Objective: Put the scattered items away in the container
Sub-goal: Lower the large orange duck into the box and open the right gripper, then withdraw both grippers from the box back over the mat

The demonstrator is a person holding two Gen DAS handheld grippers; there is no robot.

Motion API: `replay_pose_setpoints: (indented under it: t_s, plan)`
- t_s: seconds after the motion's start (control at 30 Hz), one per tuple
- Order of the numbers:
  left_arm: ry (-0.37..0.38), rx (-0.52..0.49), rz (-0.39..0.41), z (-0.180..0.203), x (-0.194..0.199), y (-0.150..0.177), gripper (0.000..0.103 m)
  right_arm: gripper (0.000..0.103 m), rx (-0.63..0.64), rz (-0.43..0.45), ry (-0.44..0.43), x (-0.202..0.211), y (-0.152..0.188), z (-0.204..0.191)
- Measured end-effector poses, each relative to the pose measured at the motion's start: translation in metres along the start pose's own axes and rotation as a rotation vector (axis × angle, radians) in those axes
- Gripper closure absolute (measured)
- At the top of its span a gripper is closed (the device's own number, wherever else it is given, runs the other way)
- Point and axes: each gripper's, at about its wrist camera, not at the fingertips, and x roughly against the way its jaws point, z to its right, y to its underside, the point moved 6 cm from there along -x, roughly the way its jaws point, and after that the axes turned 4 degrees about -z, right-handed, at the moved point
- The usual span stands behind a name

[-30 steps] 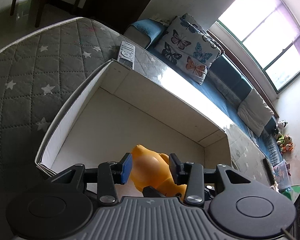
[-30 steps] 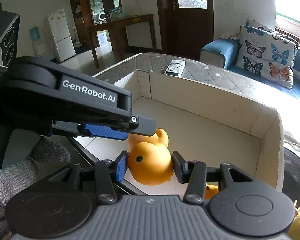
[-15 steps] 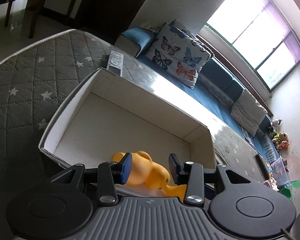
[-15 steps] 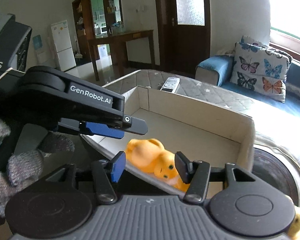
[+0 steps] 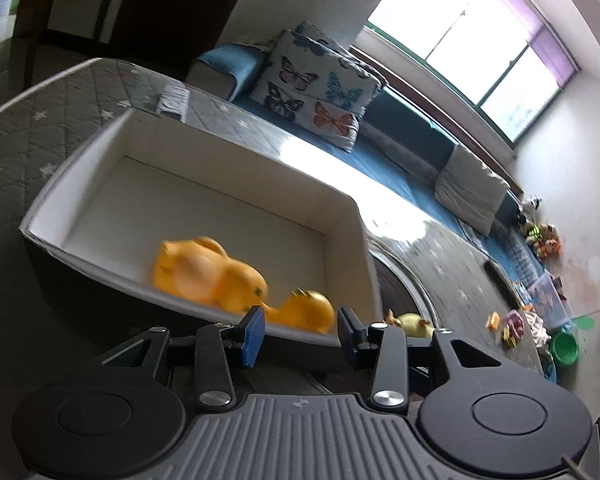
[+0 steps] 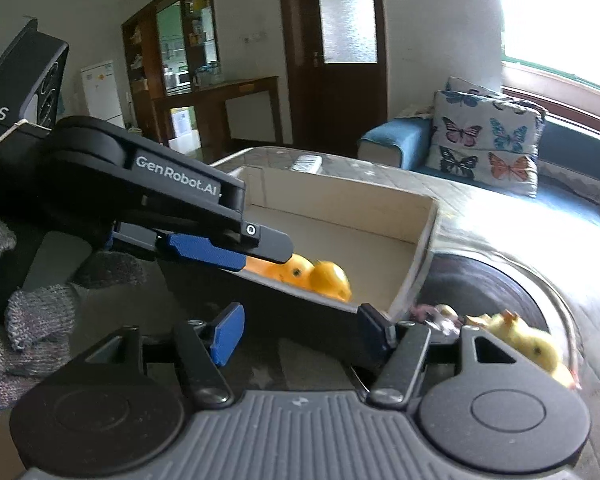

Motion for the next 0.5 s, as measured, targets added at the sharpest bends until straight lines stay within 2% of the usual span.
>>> replay_pose_setpoints:
  t_s: [0.33, 0.43, 0.5]
  plan:
    - [-0.003, -0.069, -0.051, 0.03, -0.015, 0.028, 0.061, 0.038, -0.065, -0.001, 0.054, 0.024, 0.025, 0.028]
    - [-0.01, -0.087, -0.064, 0.036, -0.017, 0.034, 0.061, 0.03, -0.071, -0.001, 0.065, 0.028, 0.03, 0.03]
    - [-0.011, -0.095, -0.072, 0.039, -0.019, 0.037, 0.061, 0.03, -0.073, 0.0, 0.073, 0.03, 0.034, 0.031]
